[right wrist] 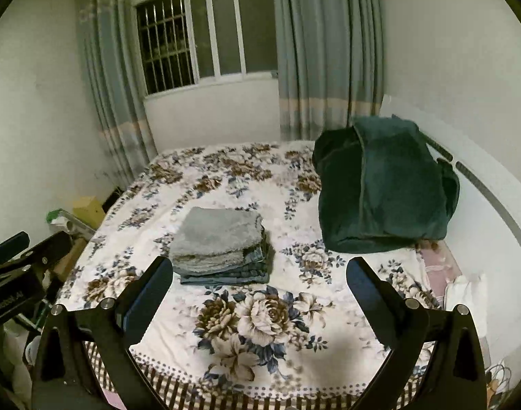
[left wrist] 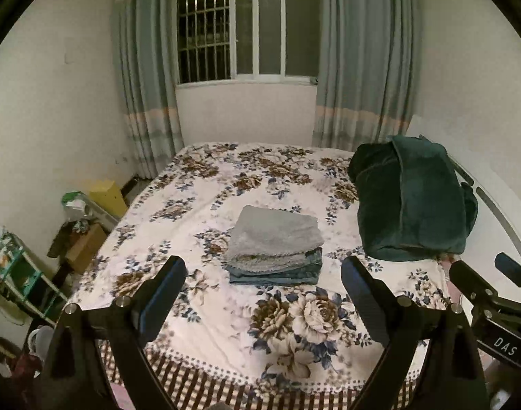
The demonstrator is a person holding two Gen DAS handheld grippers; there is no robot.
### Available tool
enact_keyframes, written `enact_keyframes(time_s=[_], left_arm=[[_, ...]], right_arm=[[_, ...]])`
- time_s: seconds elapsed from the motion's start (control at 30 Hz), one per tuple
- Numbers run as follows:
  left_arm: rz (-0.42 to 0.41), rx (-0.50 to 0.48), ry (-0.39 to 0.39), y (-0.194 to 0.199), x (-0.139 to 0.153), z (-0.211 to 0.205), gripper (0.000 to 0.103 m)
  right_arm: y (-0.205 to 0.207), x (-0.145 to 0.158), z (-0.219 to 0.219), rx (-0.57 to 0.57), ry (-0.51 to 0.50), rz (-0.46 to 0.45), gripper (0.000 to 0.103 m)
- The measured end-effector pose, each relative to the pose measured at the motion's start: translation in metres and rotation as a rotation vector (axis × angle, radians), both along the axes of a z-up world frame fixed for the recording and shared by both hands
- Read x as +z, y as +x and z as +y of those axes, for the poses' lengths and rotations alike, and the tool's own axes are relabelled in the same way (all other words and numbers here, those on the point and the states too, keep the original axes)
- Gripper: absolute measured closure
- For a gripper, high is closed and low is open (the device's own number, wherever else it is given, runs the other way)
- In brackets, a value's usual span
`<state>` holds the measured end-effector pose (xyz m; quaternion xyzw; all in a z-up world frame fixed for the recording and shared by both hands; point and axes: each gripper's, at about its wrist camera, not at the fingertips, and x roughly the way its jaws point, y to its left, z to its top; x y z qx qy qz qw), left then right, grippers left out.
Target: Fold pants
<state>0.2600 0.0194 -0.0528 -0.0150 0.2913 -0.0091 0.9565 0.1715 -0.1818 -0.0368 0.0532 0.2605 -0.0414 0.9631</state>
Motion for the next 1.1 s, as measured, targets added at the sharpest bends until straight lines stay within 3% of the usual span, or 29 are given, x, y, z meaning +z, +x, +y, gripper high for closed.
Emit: enact_keyframes(time_s=[0.27, 0.37, 0.6, 1.1], left_arm=[[-0.004, -0.010, 0.002, -0.044, 0.019, 0.004, 0.010], [0.030, -0.042, -0.002, -0.051, 0.018, 0.003, 0.000], [0.067, -0.029, 0.015, -0.052, 0.022, 0.007, 0.000], [0.047, -0.008, 0.022, -0.061, 0.029, 0.018, 0.000]], right_arm=[[-0.074, 0.037, 0.002, 0.018, -0.004, -0.034, 0.000], [-0.088, 0.047, 0.006, 0.016, -0.008, -0.033, 0.000], [-0.097, 0.060, 0.012, 0.011, -0.012, 0.000, 0.000], [-0.093, 0.070, 0.018, 0.007, -0.021, 0.010, 0.000]])
